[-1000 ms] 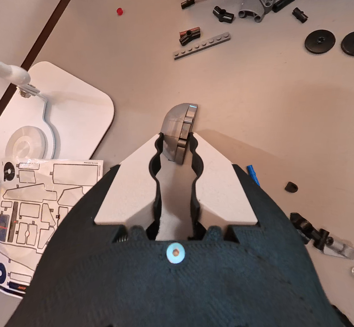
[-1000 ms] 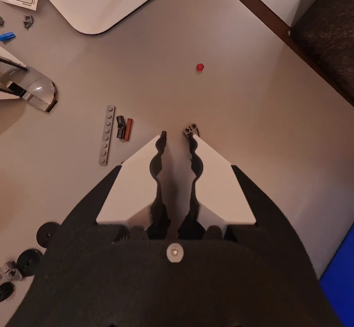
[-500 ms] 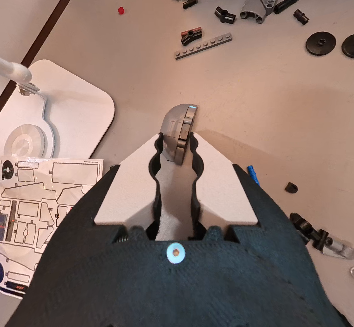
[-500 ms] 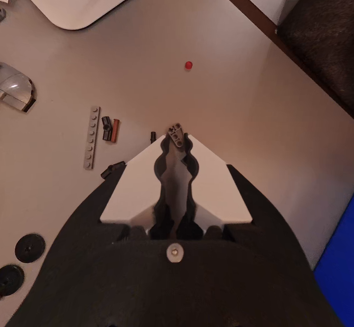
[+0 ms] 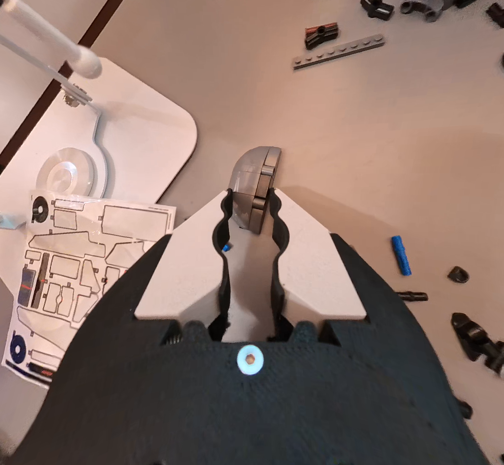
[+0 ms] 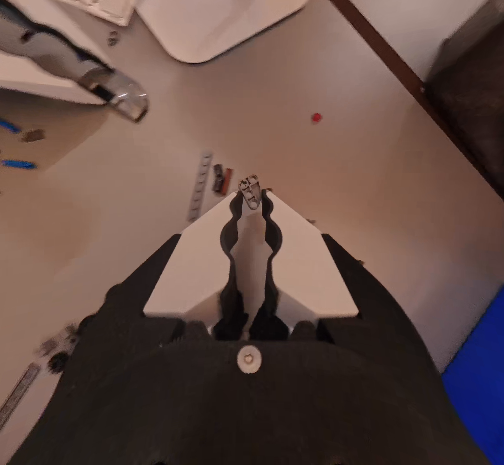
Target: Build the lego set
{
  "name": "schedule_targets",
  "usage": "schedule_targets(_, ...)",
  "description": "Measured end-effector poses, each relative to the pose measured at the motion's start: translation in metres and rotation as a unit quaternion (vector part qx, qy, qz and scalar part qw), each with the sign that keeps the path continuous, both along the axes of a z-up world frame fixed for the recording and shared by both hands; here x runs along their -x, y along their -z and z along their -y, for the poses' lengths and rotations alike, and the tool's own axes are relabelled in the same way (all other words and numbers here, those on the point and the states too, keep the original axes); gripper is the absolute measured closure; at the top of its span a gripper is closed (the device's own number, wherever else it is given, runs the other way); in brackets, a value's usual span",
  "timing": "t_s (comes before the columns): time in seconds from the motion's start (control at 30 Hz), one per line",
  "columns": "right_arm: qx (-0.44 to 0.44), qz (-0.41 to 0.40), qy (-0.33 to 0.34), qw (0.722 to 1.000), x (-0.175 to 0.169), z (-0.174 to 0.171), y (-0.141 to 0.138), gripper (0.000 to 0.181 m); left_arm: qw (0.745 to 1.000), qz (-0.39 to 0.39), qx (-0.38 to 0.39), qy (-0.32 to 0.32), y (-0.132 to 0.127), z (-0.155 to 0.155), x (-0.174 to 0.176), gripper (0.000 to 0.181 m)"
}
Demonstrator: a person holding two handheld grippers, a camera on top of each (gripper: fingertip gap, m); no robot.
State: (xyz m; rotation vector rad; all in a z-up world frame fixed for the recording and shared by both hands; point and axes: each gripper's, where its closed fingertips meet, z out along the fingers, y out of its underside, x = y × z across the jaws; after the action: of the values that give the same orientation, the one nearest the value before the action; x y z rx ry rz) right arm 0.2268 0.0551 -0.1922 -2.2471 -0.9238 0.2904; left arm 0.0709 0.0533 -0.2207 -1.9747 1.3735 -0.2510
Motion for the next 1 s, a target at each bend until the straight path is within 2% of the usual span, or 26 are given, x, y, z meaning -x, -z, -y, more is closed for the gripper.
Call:
schedule_targets(0.17, 0.059, 0.045, -0.123, 0.99, 0.034, 0.046, 0.018, 0.169, 1.0, 0.005, 0.004, -0.03, 0.0, -0.01, 0.01, 0.155)
schedule_targets(0.33, 0.096, 0.08, -0.172, 0.977, 0.055, 0.065, 0.034, 0.169, 0.999, 0.016, 0.004, -0.036, -0.004, -0.011, 0.011, 0.154)
schedule_targets(0.67, 0.123, 0.074, -0.201, 0.969, 0.069, 0.082, 0.034, 0.169, 0.999, 0.013, 0.009, -0.027, -0.002, -0.007, 0.006, 0.152)
schedule_targets(0.83, 0.115, 0.058, -0.188, 0.974, 0.066, 0.077, 0.029, 0.163, 0.999, 0.016, 0.011, -0.027, -0.002, -0.007, 0.006, 0.151)
schedule_targets(1.0, 0.122, 0.06, -0.188, 0.973, 0.063, 0.079, 0.031, 0.165, 0.999, 0.016, 0.012, -0.026, -0.002, -0.006, 0.005, 0.151)
